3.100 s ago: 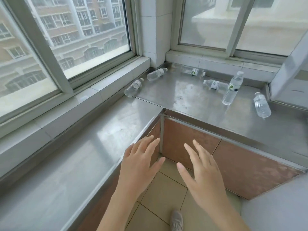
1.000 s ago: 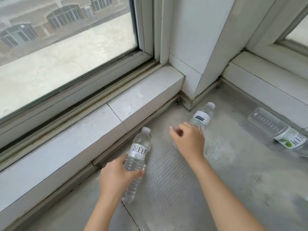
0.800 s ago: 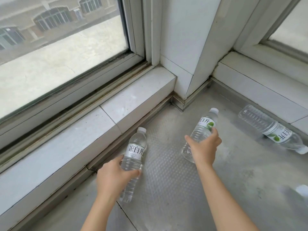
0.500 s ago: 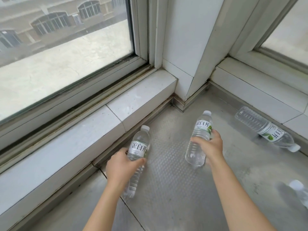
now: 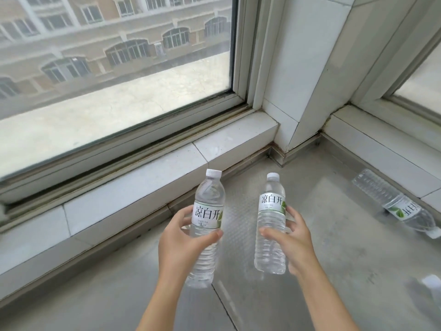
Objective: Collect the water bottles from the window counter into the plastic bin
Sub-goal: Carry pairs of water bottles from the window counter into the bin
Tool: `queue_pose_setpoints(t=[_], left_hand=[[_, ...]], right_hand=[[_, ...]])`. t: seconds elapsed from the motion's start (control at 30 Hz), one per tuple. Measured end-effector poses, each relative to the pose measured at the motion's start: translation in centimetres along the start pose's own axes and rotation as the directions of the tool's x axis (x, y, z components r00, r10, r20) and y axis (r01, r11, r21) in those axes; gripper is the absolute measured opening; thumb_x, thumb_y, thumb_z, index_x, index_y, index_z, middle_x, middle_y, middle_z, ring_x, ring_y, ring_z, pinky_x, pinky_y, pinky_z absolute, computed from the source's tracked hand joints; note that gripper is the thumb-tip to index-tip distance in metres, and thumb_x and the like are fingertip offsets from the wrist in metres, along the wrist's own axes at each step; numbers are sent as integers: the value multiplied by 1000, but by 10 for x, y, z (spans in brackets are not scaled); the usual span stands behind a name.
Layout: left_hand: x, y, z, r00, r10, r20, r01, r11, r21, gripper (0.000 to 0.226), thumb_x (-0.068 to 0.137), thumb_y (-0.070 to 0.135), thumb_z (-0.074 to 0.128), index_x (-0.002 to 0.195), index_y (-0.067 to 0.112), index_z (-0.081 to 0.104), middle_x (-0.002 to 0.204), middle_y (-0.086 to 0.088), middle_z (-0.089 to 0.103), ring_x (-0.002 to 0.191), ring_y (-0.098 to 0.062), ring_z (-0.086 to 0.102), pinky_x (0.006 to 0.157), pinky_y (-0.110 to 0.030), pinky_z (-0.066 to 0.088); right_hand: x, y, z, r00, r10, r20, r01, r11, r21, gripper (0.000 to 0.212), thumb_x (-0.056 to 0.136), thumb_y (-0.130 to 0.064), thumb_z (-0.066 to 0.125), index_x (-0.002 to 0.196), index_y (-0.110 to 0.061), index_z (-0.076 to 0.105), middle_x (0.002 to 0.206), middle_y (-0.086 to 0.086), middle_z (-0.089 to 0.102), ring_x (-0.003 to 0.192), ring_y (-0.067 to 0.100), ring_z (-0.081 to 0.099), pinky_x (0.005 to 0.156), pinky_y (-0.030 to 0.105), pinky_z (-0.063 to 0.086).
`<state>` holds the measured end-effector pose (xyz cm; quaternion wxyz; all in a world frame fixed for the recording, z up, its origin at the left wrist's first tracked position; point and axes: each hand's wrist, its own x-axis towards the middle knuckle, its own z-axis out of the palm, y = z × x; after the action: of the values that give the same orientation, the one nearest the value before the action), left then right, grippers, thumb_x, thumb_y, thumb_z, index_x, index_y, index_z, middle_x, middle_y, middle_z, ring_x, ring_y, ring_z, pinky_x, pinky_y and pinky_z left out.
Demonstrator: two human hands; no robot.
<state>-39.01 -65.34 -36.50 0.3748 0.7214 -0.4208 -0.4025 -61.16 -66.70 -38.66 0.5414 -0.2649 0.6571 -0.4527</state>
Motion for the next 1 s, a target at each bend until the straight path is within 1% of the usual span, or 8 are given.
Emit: queue_pose_setpoints(t=[0.17, 0.3, 0.43, 0.53, 0.7, 0.83, 0.93, 1.0], left_hand=[[-70, 7, -30, 992, 53, -112, -63, 994, -87, 64, 49, 31, 95, 105, 45, 66, 93, 15, 75, 69, -1, 67, 70, -36, 58], [-135, 11, -51, 972, 78, -221, -110, 985, -136, 67, 49, 29, 96, 108, 43, 66, 94, 14, 74, 73, 0, 66, 67, -26, 51], [-194, 11, -74, 945, 81, -316, -144, 973, -180, 73, 48, 29, 97, 112, 40, 66, 96, 11, 74, 81, -7, 68, 70, -28, 53], [-232, 5, -95, 913, 71, -402, -165, 965, -204, 73, 47, 29, 97, 112, 40, 66, 97, 12, 74, 82, -9, 68, 70, -26, 51], [-292, -11, -138, 843, 15, -538, -169, 957, -238, 76, 46, 32, 97, 114, 42, 63, 99, 11, 75, 85, -11, 70, 75, -33, 56], [-336, -30, -173, 774, -20, -633, -179, 952, -248, 72, 43, 35, 96, 103, 50, 59, 99, 13, 74, 87, -12, 70, 76, -37, 59], [-368, -45, -203, 696, -45, -717, -206, 943, -260, 70, 40, 37, 96, 97, 51, 59, 96, 14, 73, 85, -12, 69, 72, -34, 57], [-391, -57, -223, 644, -62, -763, -219, 940, -262, 68, 42, 33, 97, 96, 52, 59, 95, 15, 73, 78, -5, 69, 69, -29, 54]], right_hand=[[-64, -4, -2, 980, -114, 164, 124, 991, -49, 90, 61, 8, 82, 132, -31, 44, 112, 3, 62, 90, 19, 68, 73, 41, 58], [-120, -10, -11, 939, -187, 288, 210, 976, -51, 90, 59, 5, 84, 129, -35, 44, 111, -3, 63, 86, 16, 69, 63, 29, 57], [-166, -6, -16, 887, -257, 383, 311, 947, -83, 96, 50, -9, 89, 127, -45, 46, 116, -5, 62, 95, 19, 67, 79, 45, 58], [-197, -8, -13, 836, -304, 457, 377, 923, -74, 91, 52, -5, 90, 119, -51, 48, 116, -5, 62, 98, 21, 65, 80, 43, 57], [-250, -9, 7, 722, -345, 599, 464, 884, -51, 93, 52, -2, 90, 120, -50, 49, 115, -7, 62, 99, 21, 64, 81, 45, 56], [-295, -7, 31, 612, -351, 708, 518, 855, -25, 93, 49, -2, 91, 115, -53, 51, 111, -8, 64, 98, 20, 65, 78, 45, 57], [-337, -4, 60, 492, -345, 799, 541, 841, 29, 90, 42, -9, 89, 112, -54, 53, 108, -7, 65, 94, 19, 66, 69, 33, 56], [-367, 3, 78, 403, -335, 852, 552, 831, 65, 91, 44, -6, 91, 111, -55, 55, 108, -8, 66, 94, 17, 66, 69, 33, 57]])
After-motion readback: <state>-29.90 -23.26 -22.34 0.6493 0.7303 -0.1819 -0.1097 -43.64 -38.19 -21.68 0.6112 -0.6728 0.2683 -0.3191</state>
